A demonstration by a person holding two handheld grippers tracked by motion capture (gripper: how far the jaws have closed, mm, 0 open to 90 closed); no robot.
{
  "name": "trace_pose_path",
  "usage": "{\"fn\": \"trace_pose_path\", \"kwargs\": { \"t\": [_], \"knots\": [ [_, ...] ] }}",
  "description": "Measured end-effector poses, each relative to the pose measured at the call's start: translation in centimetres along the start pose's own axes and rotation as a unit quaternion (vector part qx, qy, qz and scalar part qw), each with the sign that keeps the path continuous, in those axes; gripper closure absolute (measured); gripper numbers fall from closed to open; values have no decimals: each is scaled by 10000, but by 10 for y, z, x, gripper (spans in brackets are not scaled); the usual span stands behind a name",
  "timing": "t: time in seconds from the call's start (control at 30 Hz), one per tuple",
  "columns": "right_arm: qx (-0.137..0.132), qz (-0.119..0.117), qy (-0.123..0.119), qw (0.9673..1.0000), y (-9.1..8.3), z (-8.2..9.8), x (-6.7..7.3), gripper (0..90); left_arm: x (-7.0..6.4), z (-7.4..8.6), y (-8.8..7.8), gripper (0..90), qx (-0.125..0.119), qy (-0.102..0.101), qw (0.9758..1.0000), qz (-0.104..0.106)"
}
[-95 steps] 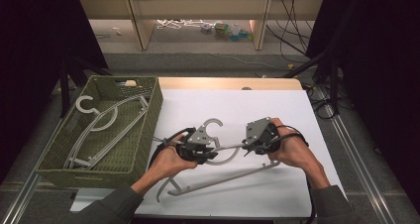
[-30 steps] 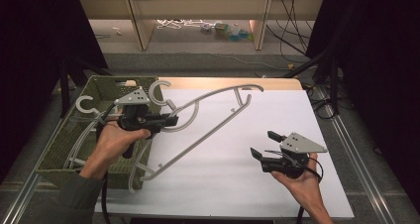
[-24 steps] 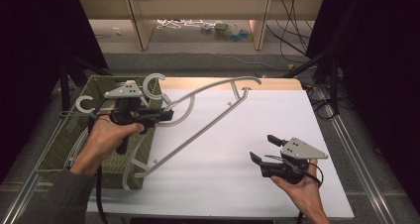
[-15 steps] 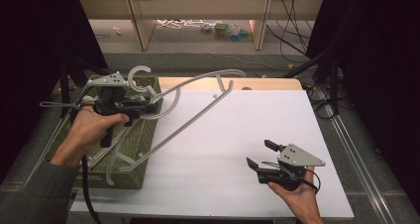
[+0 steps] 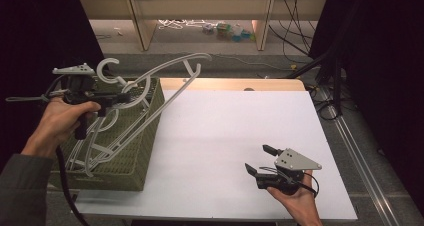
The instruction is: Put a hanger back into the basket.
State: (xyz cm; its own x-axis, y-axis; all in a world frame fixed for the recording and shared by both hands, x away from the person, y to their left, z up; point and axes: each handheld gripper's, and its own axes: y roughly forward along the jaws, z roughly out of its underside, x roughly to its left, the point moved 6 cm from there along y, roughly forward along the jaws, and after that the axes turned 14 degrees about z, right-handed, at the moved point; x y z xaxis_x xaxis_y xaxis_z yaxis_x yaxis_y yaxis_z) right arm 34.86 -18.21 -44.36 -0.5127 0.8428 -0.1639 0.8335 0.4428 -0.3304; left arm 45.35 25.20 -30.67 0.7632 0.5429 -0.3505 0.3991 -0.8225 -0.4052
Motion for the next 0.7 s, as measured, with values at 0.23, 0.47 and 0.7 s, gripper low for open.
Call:
{"fn": "trace_pose_path", "kwargs": {
  "t": [0.23, 0.47, 0.7],
  "knots": [
    [31, -28, -4, 10000, 0, 1, 0, 210, 31, 8, -22, 816, -33, -182, 9989, -441],
    [49, -38, -2, 10000, 1, 2, 1, 210, 65, 17, -42, 817, -87, -306, 9957, -868],
    [73, -51, 3, 10000, 1, 2, 1, 211, 86, 24, -49, 816, -92, -387, 9927, -1135]
  ]
}}
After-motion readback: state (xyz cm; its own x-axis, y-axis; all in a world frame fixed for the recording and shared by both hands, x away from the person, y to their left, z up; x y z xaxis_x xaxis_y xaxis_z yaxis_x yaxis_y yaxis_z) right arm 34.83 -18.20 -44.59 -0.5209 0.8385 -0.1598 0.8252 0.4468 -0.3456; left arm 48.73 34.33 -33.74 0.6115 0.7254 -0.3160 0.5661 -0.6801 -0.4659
